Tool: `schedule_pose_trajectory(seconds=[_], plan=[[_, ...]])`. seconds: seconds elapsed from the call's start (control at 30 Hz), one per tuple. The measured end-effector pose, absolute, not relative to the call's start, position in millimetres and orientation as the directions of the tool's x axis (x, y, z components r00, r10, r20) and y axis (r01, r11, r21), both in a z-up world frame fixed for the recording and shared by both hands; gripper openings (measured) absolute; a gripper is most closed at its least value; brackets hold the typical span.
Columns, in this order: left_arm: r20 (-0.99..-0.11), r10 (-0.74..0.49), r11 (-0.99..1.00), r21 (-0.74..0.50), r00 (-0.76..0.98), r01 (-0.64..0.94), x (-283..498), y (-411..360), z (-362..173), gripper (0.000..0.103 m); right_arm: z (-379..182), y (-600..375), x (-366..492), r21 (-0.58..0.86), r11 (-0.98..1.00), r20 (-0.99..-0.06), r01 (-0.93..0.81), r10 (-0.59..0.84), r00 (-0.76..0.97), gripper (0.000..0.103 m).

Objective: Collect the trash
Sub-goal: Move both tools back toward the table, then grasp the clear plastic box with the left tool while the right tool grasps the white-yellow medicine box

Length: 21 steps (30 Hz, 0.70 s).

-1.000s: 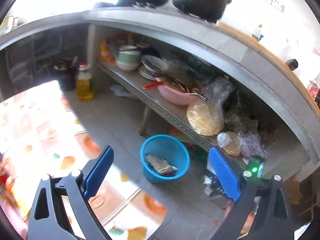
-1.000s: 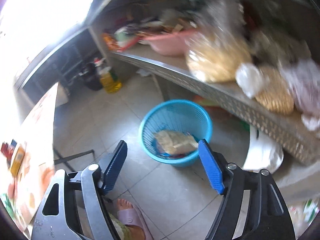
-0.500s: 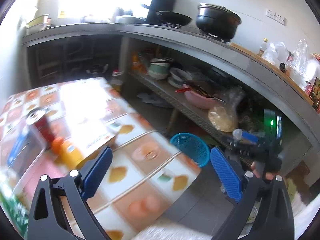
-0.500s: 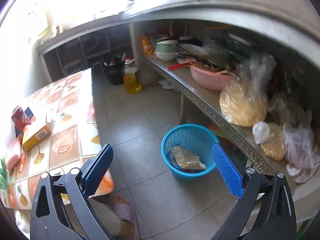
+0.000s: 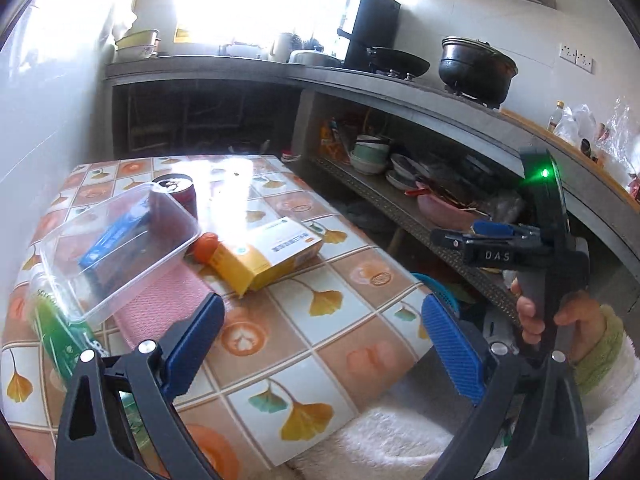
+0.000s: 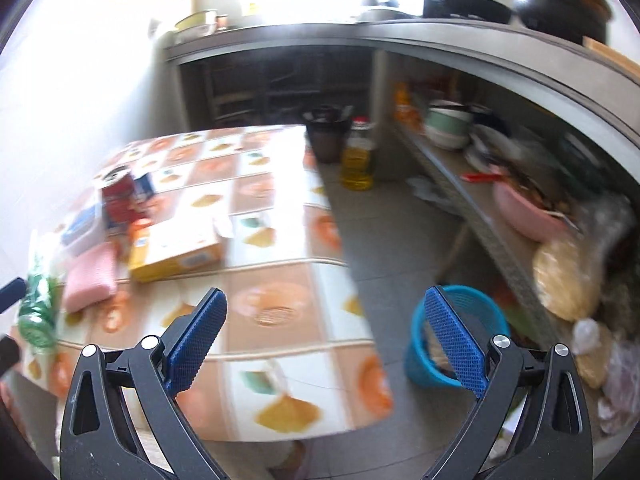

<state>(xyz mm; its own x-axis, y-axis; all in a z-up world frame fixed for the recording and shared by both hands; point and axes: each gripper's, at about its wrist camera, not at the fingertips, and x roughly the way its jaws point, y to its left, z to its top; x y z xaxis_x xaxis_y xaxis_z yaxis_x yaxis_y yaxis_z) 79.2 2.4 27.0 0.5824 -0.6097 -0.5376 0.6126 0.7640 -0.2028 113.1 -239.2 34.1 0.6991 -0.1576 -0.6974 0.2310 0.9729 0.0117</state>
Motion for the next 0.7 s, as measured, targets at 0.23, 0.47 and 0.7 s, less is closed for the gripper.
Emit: schedule_pose_trajectory(seconds=[0.23, 0.47, 0.7], plan=[[-0.529, -0.589, 0.789, -0.21, 0.612, 0.578, 82.5, 23.2, 15.8, 0.097, 36.1, -215.0, 159.1, 0.191, 0.975, -0.77, 0.113, 0.077, 0.633, 0.095], [-0.512, -0.598, 0.793, -0.261, 0.617, 0.551, 87.3, 38.2, 9.3, 0.097, -7.4, -210.5, 226.7, 0.594, 0.763, -0.766, 0.254, 0.439, 0.47, 0.095], [-0.497, -0.605, 0.792, -0.295, 0.622, 0.535, 88.0, 49.5, 7.1, 0.097, -42.2, -198.7, 281.9, 0.518, 0.748, -0.846, 0.415, 0.373, 0.382, 0.095]])
